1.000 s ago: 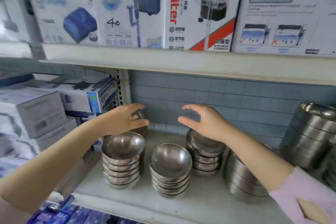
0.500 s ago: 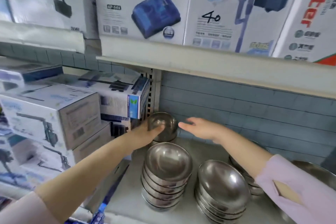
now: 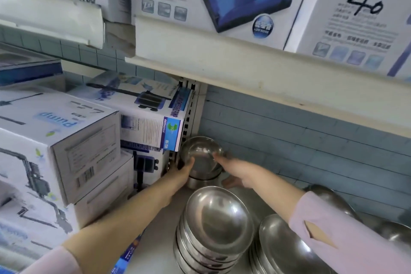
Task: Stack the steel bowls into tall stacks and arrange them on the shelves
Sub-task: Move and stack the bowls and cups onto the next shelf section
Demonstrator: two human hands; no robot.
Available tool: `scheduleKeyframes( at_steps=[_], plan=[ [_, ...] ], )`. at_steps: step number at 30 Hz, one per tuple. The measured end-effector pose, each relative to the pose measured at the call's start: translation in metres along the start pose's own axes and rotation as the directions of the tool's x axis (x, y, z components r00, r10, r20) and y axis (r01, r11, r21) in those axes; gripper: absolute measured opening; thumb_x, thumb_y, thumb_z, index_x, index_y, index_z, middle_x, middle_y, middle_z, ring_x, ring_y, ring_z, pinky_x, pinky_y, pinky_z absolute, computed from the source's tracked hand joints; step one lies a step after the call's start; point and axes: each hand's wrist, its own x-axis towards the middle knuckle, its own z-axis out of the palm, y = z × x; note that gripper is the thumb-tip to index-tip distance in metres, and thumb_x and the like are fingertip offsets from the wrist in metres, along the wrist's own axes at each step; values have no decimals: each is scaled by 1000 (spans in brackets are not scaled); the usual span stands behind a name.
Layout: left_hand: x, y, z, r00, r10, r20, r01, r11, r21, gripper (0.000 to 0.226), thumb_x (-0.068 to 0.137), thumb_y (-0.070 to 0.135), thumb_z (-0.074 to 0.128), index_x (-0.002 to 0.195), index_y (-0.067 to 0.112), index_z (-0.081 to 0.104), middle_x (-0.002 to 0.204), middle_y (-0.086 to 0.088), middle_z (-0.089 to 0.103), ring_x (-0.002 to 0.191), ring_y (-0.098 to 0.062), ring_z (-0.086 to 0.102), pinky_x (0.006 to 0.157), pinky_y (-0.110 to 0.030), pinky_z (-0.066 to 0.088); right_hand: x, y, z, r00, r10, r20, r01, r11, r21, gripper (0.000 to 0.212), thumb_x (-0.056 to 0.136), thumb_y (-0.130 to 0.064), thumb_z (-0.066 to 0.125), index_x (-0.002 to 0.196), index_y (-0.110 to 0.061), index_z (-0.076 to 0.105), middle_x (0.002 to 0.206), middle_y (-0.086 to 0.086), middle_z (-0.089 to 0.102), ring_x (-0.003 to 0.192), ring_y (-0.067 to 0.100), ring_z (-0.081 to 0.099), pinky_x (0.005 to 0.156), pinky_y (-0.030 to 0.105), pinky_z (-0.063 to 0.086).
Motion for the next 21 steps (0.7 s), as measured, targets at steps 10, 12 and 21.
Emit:
scheduleKeyframes(
  at_steps=[10,12,21],
  plan=[
    [-10,8,-1,990,131,52,-125,987,-100,72,86,69,46,148,35,30,151,2,41,135,-25,43,114,-44,32,-21,2,-20,998,-54,33,43,966,256,54,96,-56,49,138,-22,46,118,8,57,97,31,62,86,39,56],
    [-18,16,-1,984,166,65,-158,980,-118,68,87,66,48,146,36,32,146,1,48,128,-25,50,106,-42,42,-35,0,-31,998,-66,4,63,966,252,56,91,-64,50,132,-26,50,115,6,59,89,30,61,86,38,53],
    [-57,47,11,942,320,100,-317,948,-41,63,94,57,45,147,27,33,144,-1,48,107,-20,63,94,-33,52,-107,5,-63,969,-236,-72,240,837,491,52,94,-44,60,142,-30,44,137,5,53,95,33,71,98,50,51]
  ],
)
